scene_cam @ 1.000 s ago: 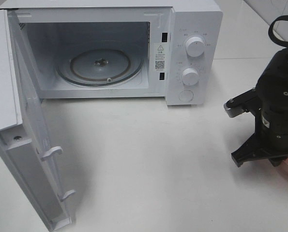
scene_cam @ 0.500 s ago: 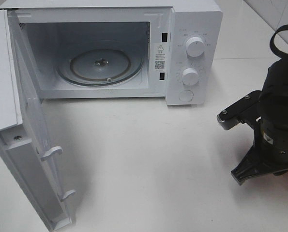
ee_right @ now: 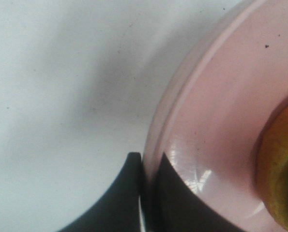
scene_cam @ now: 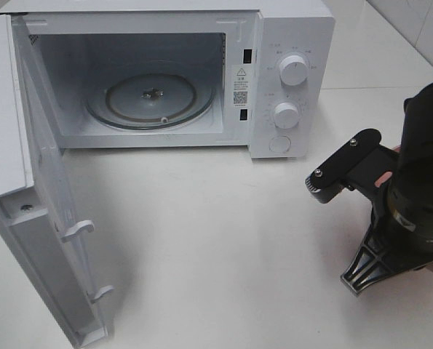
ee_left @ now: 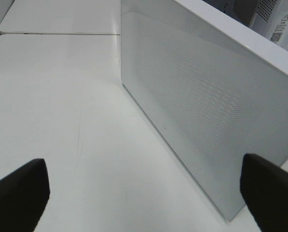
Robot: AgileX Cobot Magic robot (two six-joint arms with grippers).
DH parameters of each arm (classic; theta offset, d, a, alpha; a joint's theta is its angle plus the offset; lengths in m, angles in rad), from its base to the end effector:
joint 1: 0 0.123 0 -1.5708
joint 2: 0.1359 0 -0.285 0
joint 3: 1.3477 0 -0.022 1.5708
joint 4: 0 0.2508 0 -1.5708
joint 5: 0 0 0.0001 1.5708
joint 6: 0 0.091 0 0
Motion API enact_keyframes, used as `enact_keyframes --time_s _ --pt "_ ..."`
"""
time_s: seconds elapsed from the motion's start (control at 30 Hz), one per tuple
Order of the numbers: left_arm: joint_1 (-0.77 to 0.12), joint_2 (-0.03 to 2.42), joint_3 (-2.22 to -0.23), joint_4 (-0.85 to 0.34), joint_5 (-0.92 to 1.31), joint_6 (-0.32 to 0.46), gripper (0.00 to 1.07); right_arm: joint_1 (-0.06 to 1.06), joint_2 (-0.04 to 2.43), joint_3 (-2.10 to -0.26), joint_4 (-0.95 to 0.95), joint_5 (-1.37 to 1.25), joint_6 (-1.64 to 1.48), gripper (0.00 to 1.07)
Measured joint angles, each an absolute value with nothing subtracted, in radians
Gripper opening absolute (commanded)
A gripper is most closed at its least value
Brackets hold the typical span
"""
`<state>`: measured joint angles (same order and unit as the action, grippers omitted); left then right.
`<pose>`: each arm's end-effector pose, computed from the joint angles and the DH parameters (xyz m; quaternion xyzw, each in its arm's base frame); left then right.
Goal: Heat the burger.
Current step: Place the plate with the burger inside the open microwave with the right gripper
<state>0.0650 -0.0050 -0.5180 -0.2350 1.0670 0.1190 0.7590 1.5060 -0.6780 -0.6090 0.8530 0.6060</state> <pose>-0.0080 -0.0191 0.2835 0.0290 0.8425 -0.0683 0.5335 0.1912 0.1273 0.1724 -0.2721 0.9359 -0.1804 0.1325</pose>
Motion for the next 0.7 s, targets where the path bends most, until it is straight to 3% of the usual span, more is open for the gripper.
enact_keyframes --time_s 0.7 --pt "0.065 -0.005 -0.518 -0.235 1.067 0.119 1.00 1.148 1.505 -0.677 -0.608 0.876 0.507 0.00"
